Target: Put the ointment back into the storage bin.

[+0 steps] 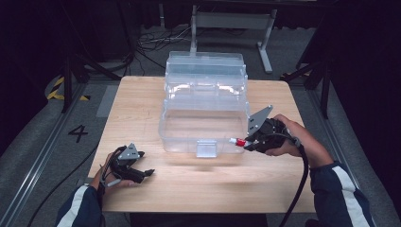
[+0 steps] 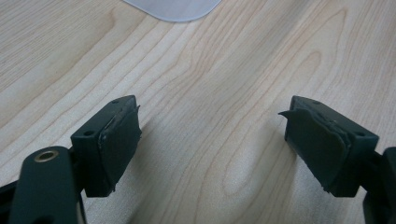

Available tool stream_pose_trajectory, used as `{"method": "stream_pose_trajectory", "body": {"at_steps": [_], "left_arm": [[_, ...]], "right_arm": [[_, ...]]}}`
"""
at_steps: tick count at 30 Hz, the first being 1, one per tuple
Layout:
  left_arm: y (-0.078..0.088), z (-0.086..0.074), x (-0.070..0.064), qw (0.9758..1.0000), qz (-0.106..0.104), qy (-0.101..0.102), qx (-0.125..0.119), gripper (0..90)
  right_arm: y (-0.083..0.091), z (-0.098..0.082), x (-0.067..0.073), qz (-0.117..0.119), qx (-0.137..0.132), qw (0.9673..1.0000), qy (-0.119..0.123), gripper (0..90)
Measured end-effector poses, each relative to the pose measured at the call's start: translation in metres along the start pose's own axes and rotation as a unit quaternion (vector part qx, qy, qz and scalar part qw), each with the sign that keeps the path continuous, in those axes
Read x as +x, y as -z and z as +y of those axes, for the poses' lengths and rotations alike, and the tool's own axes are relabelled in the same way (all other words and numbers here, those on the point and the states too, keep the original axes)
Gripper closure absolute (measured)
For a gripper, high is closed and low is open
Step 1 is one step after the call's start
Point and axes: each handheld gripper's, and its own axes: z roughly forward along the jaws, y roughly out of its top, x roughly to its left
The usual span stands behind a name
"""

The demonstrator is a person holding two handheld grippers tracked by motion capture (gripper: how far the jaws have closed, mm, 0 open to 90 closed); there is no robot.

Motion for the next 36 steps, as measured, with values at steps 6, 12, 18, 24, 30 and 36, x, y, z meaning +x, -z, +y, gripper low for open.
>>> {"method": "stream_pose_trajectory", "body": {"at_steps": [6,12,18,24,30,36], "left_arm": [[0.0,0.0,0.0,1.0,0.0,-0.001,0.0,18.4],[0.0,0.0,0.0,1.0,0.001,0.0,0.0,18.4],[0.0,0.0,0.0,1.0,0.001,0.0,0.0,18.4],[0.0,0.0,0.0,1.0,0.001,0.0,0.0,18.4],[0.0,0.0,0.0,1.0,0.001,0.0,0.0,18.4],[0.0,0.0,0.0,1.0,0.002,0.0,0.0,18.5]], "right_arm": [[0.001,0.009,-0.006,-0.007,0.003,1.0,0.006,71.2],[-0.003,0.021,-0.014,-0.005,0.009,0.9999,0.008,71.2],[-0.016,0.032,-0.024,0.0,0.032,0.9994,0.008,71.2],[-0.02,0.044,-0.032,-0.006,0.051,0.9986,0.012,71.2],[-0.026,0.052,-0.043,-0.005,0.059,0.9982,0.01,71.1],[-0.035,0.062,-0.05,-0.004,0.073,0.9972,0.014,71.1]]}}
